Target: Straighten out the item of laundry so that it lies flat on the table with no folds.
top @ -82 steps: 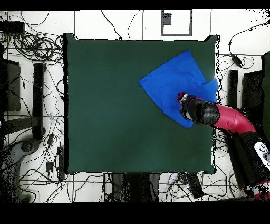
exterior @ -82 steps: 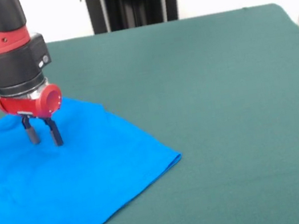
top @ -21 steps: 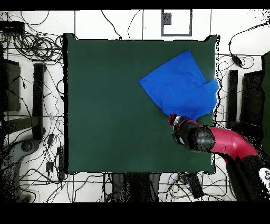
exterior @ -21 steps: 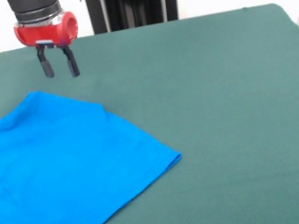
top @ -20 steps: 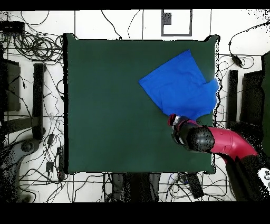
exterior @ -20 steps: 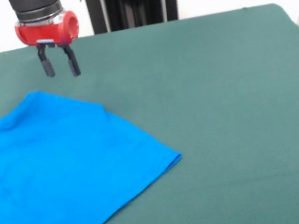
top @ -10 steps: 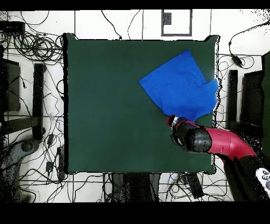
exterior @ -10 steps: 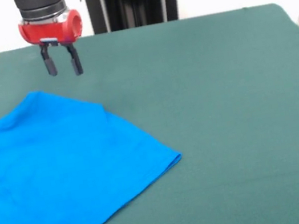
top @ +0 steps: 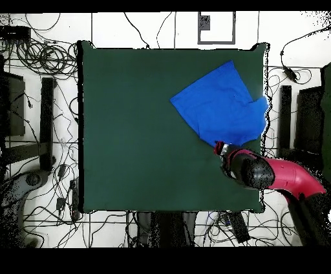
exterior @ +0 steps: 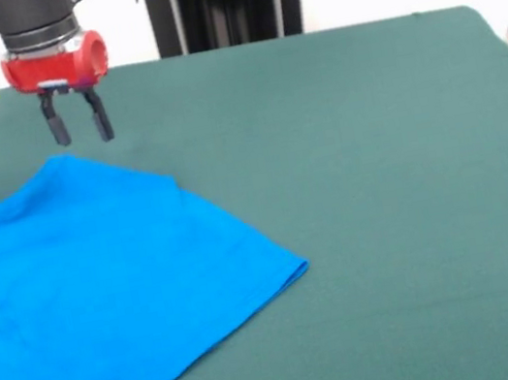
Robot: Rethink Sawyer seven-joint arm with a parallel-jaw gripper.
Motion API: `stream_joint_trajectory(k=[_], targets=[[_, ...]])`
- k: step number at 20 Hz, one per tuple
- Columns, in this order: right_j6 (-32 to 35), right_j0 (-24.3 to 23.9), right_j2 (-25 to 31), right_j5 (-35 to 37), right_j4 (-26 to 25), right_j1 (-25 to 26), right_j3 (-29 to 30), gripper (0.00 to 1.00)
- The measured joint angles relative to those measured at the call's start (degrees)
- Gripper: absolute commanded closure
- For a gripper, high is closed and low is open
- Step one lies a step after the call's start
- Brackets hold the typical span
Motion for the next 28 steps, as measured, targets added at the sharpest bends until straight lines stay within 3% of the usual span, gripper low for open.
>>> stream_joint_trajectory(k=[5,14,28], targets=[[-11.42,-6.1,5.38,3.66,-3.35,2.63,-0.97,0.0],[-28.9,-10.19,8.71,5.48,-7.11,8.7,-1.87,0.0],[-34.11,-10.02,12.87,8.62,-7.42,15.73,-2.1,0.0]])
